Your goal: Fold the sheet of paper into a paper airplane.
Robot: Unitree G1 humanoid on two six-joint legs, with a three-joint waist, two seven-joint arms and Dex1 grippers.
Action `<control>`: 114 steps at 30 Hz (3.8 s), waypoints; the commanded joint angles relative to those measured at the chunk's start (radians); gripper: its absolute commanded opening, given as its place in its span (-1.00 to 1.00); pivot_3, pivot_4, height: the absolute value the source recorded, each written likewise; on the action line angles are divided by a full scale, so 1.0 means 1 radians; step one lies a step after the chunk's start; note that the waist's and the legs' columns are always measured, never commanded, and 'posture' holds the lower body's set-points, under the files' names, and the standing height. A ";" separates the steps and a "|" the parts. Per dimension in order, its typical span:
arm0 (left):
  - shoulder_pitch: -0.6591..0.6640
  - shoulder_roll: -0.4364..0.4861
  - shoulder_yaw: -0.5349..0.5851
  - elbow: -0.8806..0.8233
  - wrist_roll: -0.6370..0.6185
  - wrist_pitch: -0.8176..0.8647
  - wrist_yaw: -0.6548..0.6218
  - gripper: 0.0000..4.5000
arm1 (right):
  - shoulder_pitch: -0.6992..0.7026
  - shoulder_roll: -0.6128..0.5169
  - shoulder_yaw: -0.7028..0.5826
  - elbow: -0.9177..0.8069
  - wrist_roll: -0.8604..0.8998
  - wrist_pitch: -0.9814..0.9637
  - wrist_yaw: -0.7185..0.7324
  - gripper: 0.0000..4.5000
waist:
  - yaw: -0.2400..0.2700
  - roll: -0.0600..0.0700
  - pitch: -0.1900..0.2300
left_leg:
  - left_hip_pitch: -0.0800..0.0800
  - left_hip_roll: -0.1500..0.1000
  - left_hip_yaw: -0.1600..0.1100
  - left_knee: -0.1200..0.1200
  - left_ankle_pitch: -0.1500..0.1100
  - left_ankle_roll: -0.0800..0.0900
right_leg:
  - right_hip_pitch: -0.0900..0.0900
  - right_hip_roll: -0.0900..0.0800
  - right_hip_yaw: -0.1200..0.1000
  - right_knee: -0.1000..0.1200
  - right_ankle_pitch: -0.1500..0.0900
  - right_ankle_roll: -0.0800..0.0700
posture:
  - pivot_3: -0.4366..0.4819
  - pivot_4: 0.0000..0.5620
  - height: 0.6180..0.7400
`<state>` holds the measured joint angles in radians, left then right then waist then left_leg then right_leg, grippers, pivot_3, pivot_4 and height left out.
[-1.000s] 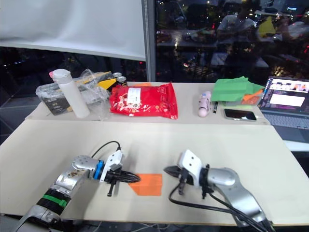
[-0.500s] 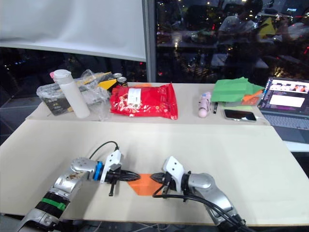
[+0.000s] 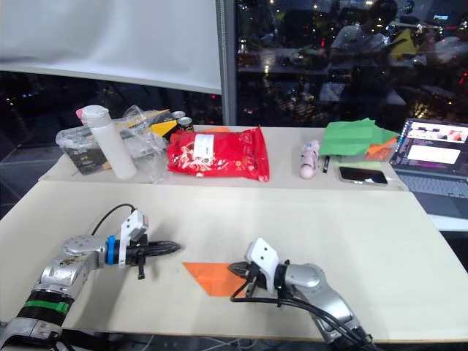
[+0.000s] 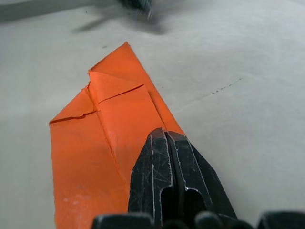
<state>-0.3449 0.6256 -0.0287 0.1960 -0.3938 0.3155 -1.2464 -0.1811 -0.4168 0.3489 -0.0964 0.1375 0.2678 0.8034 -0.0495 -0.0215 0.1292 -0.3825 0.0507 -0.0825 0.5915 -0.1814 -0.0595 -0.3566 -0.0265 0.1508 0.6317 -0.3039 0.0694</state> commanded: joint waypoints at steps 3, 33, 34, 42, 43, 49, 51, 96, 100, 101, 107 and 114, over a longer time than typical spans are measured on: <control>0.032 -0.014 -0.068 -0.135 0.013 0.014 -0.011 -1.00 | 0.013 -0.010 0.017 0.040 -0.038 0.039 -0.013 -0.99 | -0.004 0.000 0.000 | 0.000 0.000 0.000 0.000 0.000 0.000 | 0.000 0.000 0.000 0.000 0.000 0.000 | -0.05 -0.47 0.58; 0.095 -0.035 -0.214 -0.022 0.178 -0.162 -0.009 -1.00 | 0.048 -0.186 -0.181 -0.197 0.183 0.208 0.104 0.16 | 0.003 0.007 -0.004 | -0.001 -0.001 0.000 0.000 0.000 0.000 | 0.000 -0.001 0.000 -0.002 -0.001 -0.001 | -0.05 -0.47 0.58; 0.096 -0.032 -0.207 -0.033 0.171 -0.156 -0.009 -1.00 | 0.038 -0.189 -0.174 -0.190 0.187 0.216 0.119 0.30 | 0.003 0.007 -0.004 | -0.001 -0.001 0.000 0.000 0.000 0.000 | -0.001 -0.001 0.000 -0.002 -0.001 -0.001 | -0.05 -0.47 0.58; 0.110 -0.012 -0.188 -0.117 0.155 -0.121 0.005 -1.00 | -0.014 -0.146 -0.110 -0.149 0.217 0.282 0.184 0.30 | 0.001 0.006 -0.002 | -0.003 -0.001 0.000 0.000 -0.001 0.001 | -0.002 -0.001 0.000 -0.002 -0.001 -0.001 | -0.05 -0.47 0.58; 0.114 -0.009 -0.188 -0.130 0.154 -0.113 0.007 -1.00 | -0.018 -0.138 -0.108 -0.137 0.207 0.272 0.178 0.30 | 0.002 0.006 -0.002 | -0.003 -0.001 0.000 0.000 -0.001 0.001 | -0.002 -0.001 0.000 -0.002 -0.001 -0.001 | -0.05 -0.47 0.58; 0.124 0.021 -0.169 -0.223 0.112 -0.017 0.014 -1.00 | -0.030 -0.102 -0.105 -0.115 0.202 0.261 0.159 0.30 | 0.002 0.005 -0.001 | -0.004 -0.001 0.000 0.000 -0.001 0.001 | -0.003 -0.001 0.000 -0.002 -0.001 -0.001 | -0.05 -0.47 0.58; 0.119 0.032 -0.157 -0.248 0.093 0.015 0.013 -1.00 | -0.031 -0.098 -0.105 -0.112 0.198 0.255 0.155 0.30 | 0.002 0.005 -0.001 | -0.004 -0.001 0.000 0.000 -0.001 0.001 | -0.005 -0.001 0.000 -0.002 -0.001 -0.001 | -0.05 -0.47 0.58; 0.103 0.173 -0.012 -0.314 -0.119 0.264 -0.050 -1.00 | -0.219 -0.102 -0.162 -0.066 0.119 -0.038 0.148 -0.99 | -0.009 0.003 0.003 | -0.007 0.000 0.000 -0.001 -0.001 0.001 | -0.009 0.000 0.000 0.000 0.000 0.000 | -0.05 -0.47 0.58; 0.097 0.166 -0.020 -0.320 -0.124 0.280 -0.038 -1.00 | -0.294 -0.109 -0.127 0.029 -0.051 -0.348 0.106 -0.99 | -0.011 0.003 0.003 | -0.007 0.000 0.001 -0.001 -0.001 0.001 | -0.010 0.000 0.000 -0.001 0.000 0.000 | -0.05 -0.47 0.58; 0.095 0.164 -0.022 -0.321 -0.124 0.283 -0.036 -1.00 | -0.316 -0.113 -0.122 0.059 -0.115 -0.454 0.071 -0.99 | -0.011 0.003 0.003 | -0.007 0.000 0.001 -0.001 -0.001 0.001 | -0.010 0.000 0.000 -0.001 0.000 0.000 | -0.05 -0.47 0.58; 0.090 0.165 -0.025 -0.324 -0.133 0.297 -0.031 -1.00 | -0.323 -0.167 -0.033 0.200 -0.463 -0.934 -0.118 -0.99 | -0.010 0.003 0.003 | -0.007 0.000 0.001 -0.001 -0.001 0.001 | -0.009 0.000 0.000 -0.001 0.000 -0.001 | -0.05 -0.47 0.58; 0.068 0.148 -0.025 -0.324 -0.144 0.313 -0.028 -1.00 | -0.270 -0.170 0.042 0.336 -0.675 -1.107 -0.308 -0.59 | -0.012 0.002 0.003 | -0.007 -0.001 0.001 -0.001 -0.001 0.001 | -0.009 -0.001 0.001 0.000 0.000 -0.002 | -0.05 -0.47 0.58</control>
<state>-0.2593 0.7769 -0.0617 -0.1023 -0.5143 0.6216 -1.2756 -0.4462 -0.5817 0.4005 0.2577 -0.5467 -0.8037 0.5223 -0.0610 -0.0191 0.1325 -0.3890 0.0499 -0.0816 0.5909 -0.1820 -0.0587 -0.3654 -0.0271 0.1516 0.6321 -0.3036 0.0677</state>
